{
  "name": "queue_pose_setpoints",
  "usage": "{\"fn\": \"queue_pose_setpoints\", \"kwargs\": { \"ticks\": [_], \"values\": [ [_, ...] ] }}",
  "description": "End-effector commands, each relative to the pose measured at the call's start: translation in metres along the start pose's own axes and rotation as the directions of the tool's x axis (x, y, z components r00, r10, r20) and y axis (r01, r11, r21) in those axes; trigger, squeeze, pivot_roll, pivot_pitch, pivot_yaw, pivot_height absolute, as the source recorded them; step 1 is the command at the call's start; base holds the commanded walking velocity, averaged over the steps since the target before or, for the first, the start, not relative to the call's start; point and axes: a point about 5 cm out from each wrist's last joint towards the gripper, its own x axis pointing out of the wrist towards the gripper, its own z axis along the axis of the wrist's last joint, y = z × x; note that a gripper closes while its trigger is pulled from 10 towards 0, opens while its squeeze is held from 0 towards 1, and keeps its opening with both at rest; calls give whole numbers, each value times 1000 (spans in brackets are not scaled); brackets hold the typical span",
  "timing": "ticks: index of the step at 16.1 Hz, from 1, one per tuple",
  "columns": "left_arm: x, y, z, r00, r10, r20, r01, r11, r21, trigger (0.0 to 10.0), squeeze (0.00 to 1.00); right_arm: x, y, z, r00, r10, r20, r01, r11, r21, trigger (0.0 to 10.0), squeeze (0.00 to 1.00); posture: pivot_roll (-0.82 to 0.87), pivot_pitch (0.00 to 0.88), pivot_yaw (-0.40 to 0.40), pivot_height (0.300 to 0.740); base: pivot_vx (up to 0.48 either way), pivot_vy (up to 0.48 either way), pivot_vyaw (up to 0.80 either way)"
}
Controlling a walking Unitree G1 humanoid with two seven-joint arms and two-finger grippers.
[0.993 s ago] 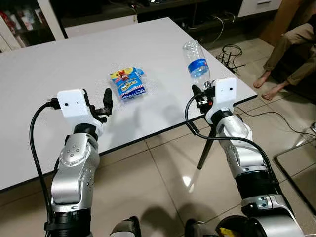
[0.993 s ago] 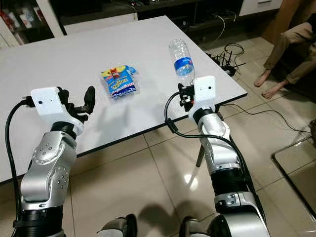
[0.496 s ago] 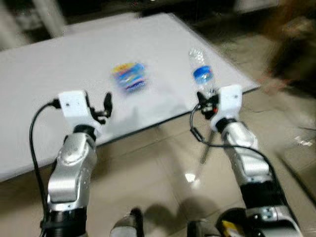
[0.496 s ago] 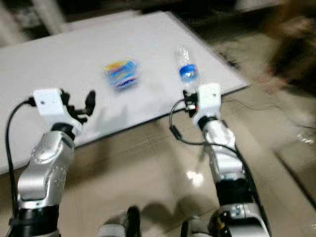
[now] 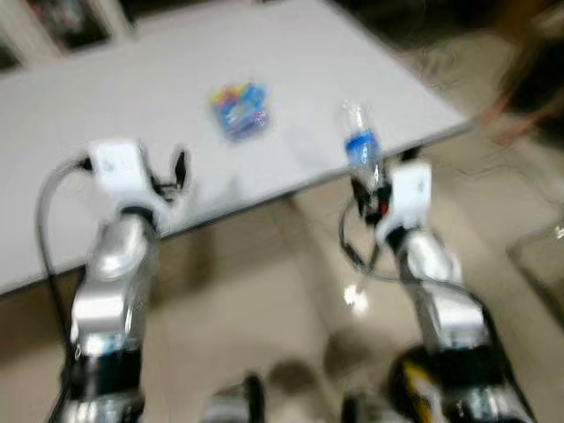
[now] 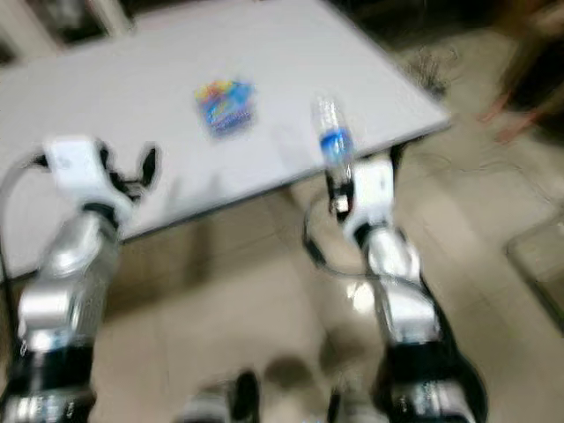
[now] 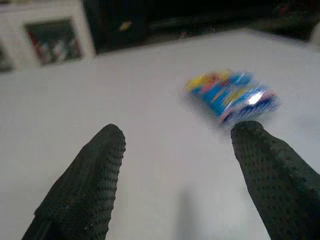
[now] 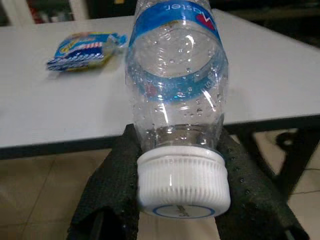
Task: Picking trash to rubbish bin
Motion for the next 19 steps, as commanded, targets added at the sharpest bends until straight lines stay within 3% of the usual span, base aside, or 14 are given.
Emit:
{"fn": "queue_pose_setpoints", "kwargs": {
  "ticks": [1, 4, 15, 19],
  "values": [
    [0, 0, -1, 1000, -6, -7, 6, 1000, 6, 10000, 0, -1, 3, 3, 1000, 2, 5, -2, 1000, -1, 10000, 0, -70, 242, 118, 740, 0, 0, 0],
    [0, -4, -3, 1000, -14, -5, 14, 1000, -8, 10000, 0, 0, 4, 4, 1000, -1, 4, 1, 1000, -2, 10000, 0, -64, 234, 119, 740, 0, 0, 0],
    [5, -5, 14, 996, -23, 87, 25, 1000, -18, 10000, 0, 6, 0, 44, 986, -20, 165, 32, 997, -70, 10000, 0, -80, 209, 109, 740, 0, 0, 0],
    [4, -7, 13, 996, -28, 86, 30, 999, -21, 10000, 0, 6, 0, 43, 986, -17, 163, 29, 997, -77, 10000, 0, -84, 209, 106, 740, 462, 0, 0]
  ]
}}
